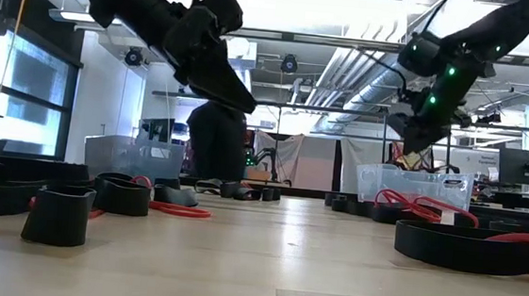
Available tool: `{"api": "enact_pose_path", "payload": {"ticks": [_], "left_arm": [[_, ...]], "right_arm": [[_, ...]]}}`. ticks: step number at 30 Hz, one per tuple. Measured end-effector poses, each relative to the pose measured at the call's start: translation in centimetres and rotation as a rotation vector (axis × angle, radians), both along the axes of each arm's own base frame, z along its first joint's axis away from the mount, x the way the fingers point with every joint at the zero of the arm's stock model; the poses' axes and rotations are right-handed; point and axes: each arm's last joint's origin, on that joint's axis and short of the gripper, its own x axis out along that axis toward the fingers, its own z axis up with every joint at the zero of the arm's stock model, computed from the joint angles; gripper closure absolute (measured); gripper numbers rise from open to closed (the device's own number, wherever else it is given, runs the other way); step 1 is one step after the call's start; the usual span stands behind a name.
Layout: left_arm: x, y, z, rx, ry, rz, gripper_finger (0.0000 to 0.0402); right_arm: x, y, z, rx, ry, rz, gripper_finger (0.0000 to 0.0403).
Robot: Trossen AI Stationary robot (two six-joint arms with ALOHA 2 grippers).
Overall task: Sort rubber bands into baskets
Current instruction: Put the red rubber band into the transparent bin
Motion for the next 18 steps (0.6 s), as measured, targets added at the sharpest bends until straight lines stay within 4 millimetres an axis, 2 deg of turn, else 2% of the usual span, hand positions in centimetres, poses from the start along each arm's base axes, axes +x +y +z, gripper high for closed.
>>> {"api": "enact_pose_path", "payload": {"ticks": [6,13,18], "left_arm": [[-0.6,0.0,-0.2,-0.008,0.061,-0.020,0.0273],[-1.5,-0.5,-0.7,-0.080,0.176,-0.130,0.0273],[-2.6,-1.3,-1.0,-0.088,0.286,-0.170,0.0273]], "right_arm": [[1.1,2.1,1.2,-0.038,-0.041,0.107,0.0390],[3.8,5.0,1.8,-0.077,-0.125,0.274,0.0395],[5.7,8.0,2.4,-0.100,-0.219,0.410,0.0398]]}}
